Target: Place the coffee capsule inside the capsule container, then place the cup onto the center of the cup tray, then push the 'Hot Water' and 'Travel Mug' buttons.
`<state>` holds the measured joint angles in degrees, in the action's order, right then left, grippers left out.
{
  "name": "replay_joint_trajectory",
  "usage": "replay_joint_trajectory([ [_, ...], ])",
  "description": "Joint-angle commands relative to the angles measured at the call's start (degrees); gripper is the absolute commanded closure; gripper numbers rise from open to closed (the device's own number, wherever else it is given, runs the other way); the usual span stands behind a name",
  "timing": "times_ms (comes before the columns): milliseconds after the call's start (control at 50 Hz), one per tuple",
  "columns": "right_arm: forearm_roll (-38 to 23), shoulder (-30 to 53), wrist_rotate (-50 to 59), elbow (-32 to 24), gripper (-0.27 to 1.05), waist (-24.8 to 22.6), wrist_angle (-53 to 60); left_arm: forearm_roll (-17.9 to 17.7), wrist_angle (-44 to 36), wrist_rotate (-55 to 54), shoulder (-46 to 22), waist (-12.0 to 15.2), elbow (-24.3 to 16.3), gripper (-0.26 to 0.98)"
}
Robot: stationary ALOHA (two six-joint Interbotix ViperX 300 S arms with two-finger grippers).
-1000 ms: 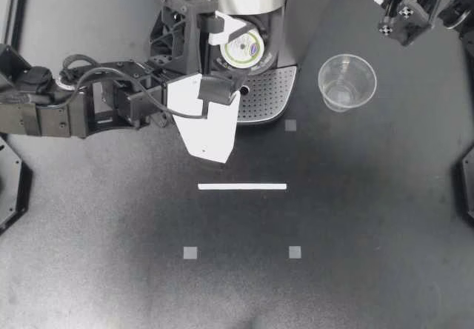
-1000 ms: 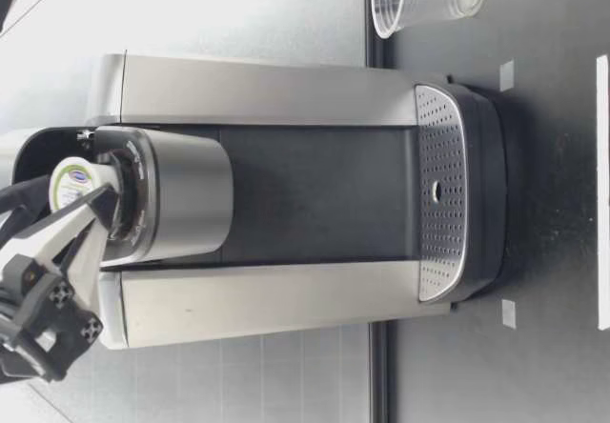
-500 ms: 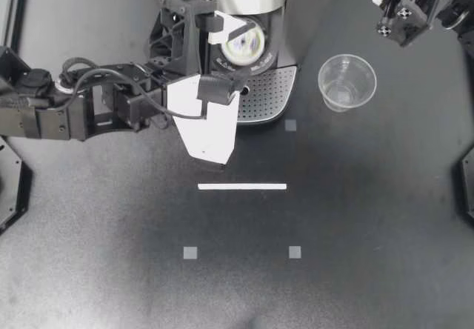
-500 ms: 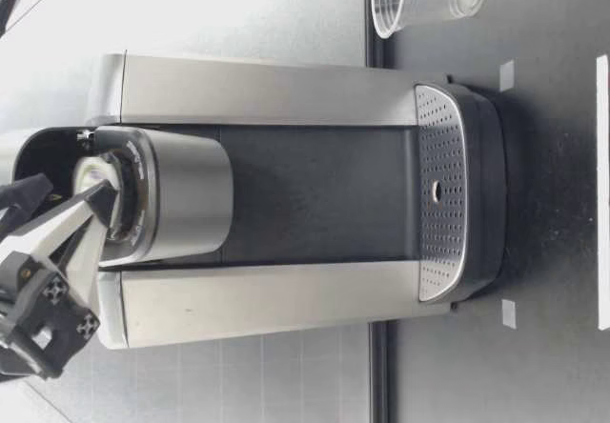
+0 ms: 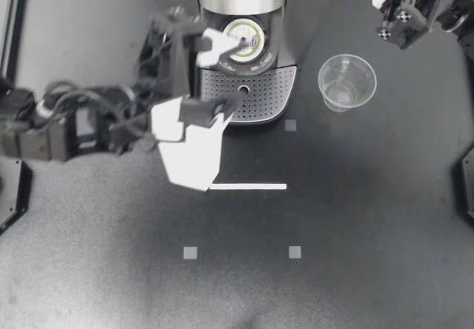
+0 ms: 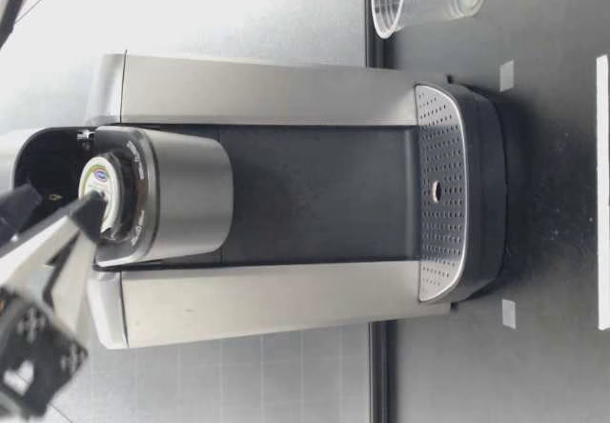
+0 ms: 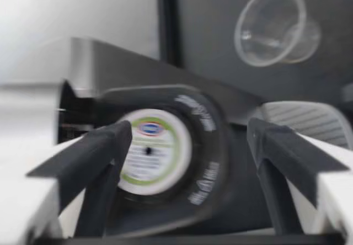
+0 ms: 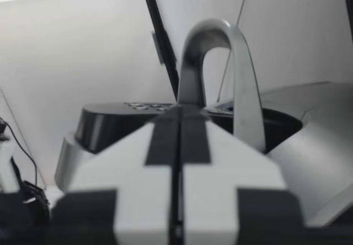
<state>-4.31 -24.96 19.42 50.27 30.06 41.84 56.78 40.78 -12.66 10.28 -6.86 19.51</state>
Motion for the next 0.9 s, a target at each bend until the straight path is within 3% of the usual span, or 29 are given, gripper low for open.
replay_joint_trajectory([
  [0,0.0,-0.26,-0.18,-3.69,0.72,0.44,-3.96,0.26,-0.97,-3.08,2.72,-0.62,0.79,-0.06],
  [220,-0.09,0.44,-0.97,-10.02,0.72,3.52,-15.91,0.35,-9.76,-15.21,7.82,-0.88,8.61,-0.06],
  [500,-0.18,5.19,-1.23,-15.21,0.72,6.06,-18.46,0.35,-20.48,-26.1,13.97,-0.88,17.75,-0.06],
  [880,-0.97,14.33,-0.88,-23.12,0.72,6.15,-19.07,0.26,-25.14,-32.34,18.02,-0.88,23.82,-0.06],
])
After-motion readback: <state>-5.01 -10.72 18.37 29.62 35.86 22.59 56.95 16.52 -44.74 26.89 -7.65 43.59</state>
